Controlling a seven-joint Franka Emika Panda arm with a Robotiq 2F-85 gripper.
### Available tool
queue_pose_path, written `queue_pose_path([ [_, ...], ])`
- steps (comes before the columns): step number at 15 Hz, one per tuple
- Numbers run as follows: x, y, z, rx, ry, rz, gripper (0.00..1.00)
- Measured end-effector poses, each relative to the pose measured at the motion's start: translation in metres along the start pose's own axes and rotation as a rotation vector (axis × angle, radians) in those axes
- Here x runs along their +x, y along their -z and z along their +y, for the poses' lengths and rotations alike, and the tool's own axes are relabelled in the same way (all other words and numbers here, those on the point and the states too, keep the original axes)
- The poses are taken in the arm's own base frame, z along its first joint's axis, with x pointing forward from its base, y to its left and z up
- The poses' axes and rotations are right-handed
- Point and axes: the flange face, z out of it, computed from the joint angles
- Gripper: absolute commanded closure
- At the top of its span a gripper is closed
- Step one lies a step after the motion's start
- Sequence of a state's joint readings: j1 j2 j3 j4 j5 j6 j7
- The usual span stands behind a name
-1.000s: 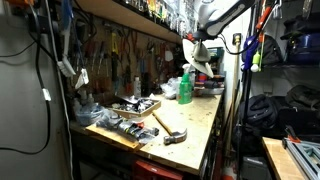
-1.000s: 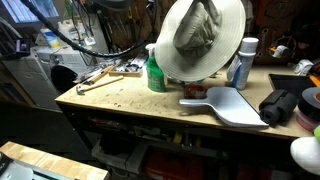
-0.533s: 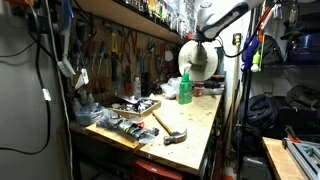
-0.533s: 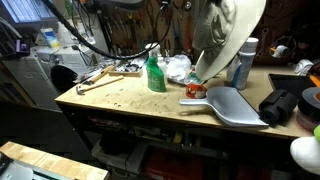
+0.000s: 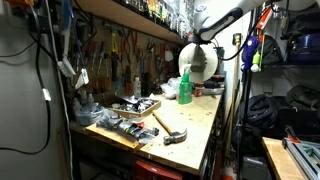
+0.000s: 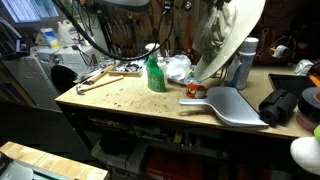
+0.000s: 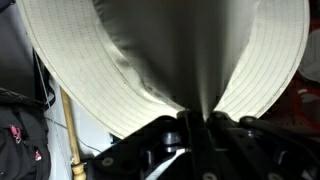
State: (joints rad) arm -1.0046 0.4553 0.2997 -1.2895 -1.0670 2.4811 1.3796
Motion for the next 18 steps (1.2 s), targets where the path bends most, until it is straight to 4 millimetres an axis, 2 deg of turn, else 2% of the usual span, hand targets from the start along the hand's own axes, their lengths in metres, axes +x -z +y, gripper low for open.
queue_pose_path([
  [7, 0.001, -0.001, 0.0, 0.0, -0.002, 0.002, 0.99],
  [11, -0.013, -0.014, -0.006, -0.002, 0.0, -0.02, 0.99],
  [15, -0.026, -0.034, -0.025, -0.028, -0.082, -0.049, 0.99],
  [18, -0.032, -0.037, -0.051, -0.039, -0.147, -0.052, 0.99],
])
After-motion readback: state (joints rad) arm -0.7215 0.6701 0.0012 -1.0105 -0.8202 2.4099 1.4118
